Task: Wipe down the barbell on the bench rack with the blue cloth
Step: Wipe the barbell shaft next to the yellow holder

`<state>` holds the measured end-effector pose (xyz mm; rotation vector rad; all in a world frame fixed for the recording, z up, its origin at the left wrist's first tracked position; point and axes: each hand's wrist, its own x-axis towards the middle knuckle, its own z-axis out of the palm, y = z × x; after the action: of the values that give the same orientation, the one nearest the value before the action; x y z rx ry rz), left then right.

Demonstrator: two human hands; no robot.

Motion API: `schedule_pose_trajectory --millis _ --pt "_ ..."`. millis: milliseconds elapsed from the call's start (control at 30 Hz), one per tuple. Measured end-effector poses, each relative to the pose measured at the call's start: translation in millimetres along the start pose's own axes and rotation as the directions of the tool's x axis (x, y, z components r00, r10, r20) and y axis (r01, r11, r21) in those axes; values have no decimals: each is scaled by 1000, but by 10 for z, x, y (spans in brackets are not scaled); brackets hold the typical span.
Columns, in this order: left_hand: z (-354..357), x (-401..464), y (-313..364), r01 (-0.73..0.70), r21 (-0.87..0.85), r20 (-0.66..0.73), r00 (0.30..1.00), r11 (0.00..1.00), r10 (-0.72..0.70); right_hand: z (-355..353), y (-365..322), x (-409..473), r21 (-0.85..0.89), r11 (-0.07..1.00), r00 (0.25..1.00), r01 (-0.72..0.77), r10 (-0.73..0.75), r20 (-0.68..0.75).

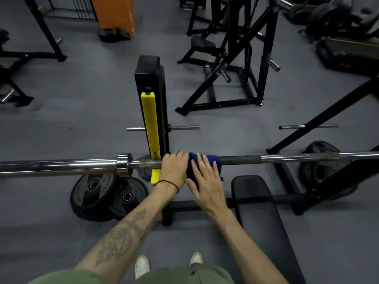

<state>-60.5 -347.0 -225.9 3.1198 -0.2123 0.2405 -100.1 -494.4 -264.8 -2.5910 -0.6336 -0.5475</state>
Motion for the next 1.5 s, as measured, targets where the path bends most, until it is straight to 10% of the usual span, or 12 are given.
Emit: schedule_pose_trajectory --millis 200,400,567,800,1000,1233,1400,1500 --pt "49 -74 -1 -54 40 -104 993 998 58 -4 -133 -8 155 910 912 -383 400 -93" --pt "-49 52 33 -6 -29 65 998 1000 8 -7 47 -43 -46 998 1000 -30 29 -9" --pt "-84 30 32 4 -12 71 997 1000 -3 -28 1 -40 124 916 906 -382 398 -146" --pt "-111 123 13 -30 92 106 994 995 20 11 -23 -33 -23 997 997 -77 78 18" --pt "-159 157 -9 -68 103 131 990 992 55 -94 87 -60 111 910 910 -399 408 -73" --pt "-295 325 -15 -102 56 263 961 993 84 -71 118 -3 -64 997 997 -33 37 63" --pt "-304 373 -47 -48 -24 358 932 999 53 -85 52 -6 86 914 914 -396 401 -64" --pt "-243 277 5 -16 5 299 954 1000 14 75 -314 34 131 952 961 -275 274 26"
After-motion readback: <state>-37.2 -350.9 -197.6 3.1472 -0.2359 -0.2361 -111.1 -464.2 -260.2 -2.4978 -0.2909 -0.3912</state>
